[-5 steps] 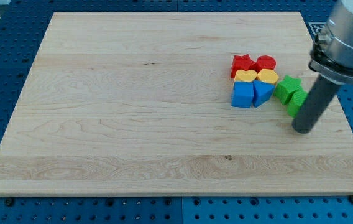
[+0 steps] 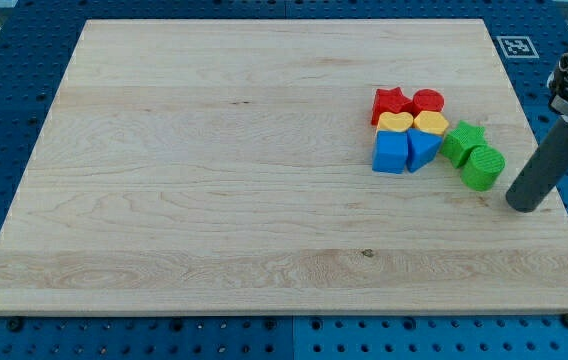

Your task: Bring the green circle into the group of blocks

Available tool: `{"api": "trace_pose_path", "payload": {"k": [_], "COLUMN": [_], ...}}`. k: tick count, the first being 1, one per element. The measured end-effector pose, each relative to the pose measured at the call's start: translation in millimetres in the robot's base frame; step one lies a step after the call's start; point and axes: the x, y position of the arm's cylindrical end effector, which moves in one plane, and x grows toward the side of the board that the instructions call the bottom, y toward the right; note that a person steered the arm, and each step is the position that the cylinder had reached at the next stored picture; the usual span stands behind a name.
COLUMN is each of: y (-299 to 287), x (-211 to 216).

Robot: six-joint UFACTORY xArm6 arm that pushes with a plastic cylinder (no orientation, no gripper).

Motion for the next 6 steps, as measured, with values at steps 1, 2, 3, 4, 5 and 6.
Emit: {"api": "trace_pose_path", "payload": {"k": [1, 2, 3, 4, 5, 6], "y": [-2.6, -17.2, -42.4, -52.5, -52.6, -47.2], "x": [-11.1, -9.8, -12.9, -30.0, -31.5, -31.5]}}
